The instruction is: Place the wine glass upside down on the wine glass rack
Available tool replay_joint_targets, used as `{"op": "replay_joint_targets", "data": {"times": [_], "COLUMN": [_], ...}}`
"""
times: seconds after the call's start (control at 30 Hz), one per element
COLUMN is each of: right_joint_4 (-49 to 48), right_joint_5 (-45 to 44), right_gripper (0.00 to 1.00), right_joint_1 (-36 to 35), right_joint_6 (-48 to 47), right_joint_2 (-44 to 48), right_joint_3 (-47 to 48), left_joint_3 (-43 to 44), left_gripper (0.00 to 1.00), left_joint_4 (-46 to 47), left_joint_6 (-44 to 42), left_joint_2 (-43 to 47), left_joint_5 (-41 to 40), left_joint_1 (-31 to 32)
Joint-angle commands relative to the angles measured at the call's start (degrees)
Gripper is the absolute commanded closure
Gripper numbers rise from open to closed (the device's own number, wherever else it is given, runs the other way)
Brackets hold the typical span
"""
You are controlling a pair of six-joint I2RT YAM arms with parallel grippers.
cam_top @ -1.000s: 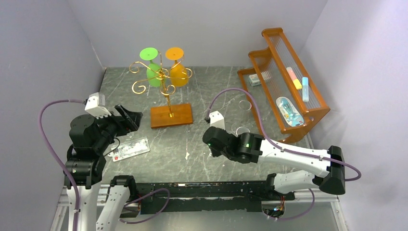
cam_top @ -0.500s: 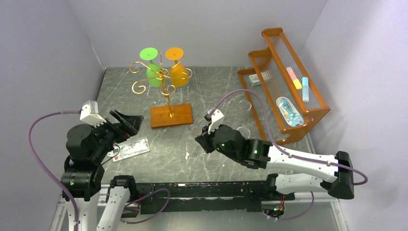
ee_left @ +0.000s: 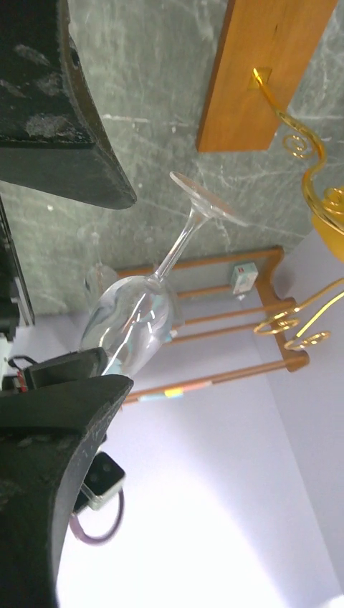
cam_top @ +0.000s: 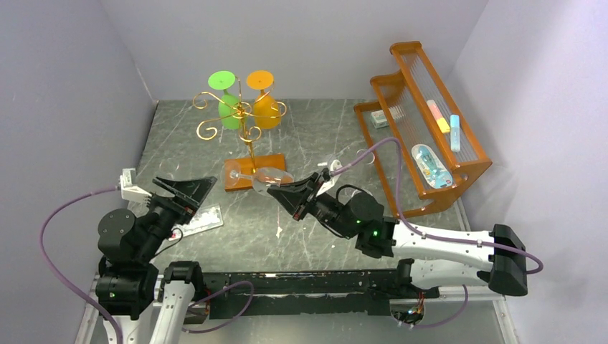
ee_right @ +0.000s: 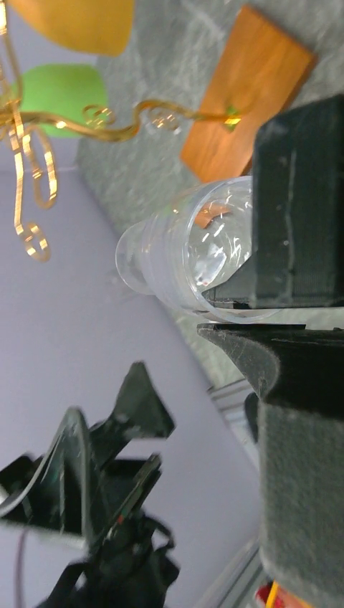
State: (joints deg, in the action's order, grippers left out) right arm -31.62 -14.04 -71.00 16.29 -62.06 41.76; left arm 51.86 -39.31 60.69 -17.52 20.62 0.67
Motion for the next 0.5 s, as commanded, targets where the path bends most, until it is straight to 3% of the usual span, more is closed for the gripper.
{"op": "replay_joint_targets", "data": {"times": [0.0,0.2,0.33,0.47], "right_joint_4": [-17.13,-24.39,-26.75,-28.71], "right_joint_5": [2.95,4.84,5.47,3.27], "right_gripper": [1.0,1.0,1.0,1.0], "right_joint_1": [-0.46,-1.98,-4.17,-7.15], "right_joint_6": [1.91,5.51,4.9,2.03], "right_joint_2": [-0.23,-2.25,-5.13,-7.7], "right_joint_3": [-1.49,-2.02,-0.46,0.91], "left_joint_3": [3.42,3.8,6.65,6.73], "left_gripper": [0.1,0.07,0.06,0.07], "left_joint_4": [0.35,1.3,-6.68,-7.31], "left_joint_6": [10.03,16.3,15.76,16.95], "left_joint_2": [1.6,1.68,1.93,3.66], "left_joint_5": [-3.15,-0.89,-3.06,-4.13], "left_joint_1": [-0.49,-2.27,-5.13,-5.92]}}
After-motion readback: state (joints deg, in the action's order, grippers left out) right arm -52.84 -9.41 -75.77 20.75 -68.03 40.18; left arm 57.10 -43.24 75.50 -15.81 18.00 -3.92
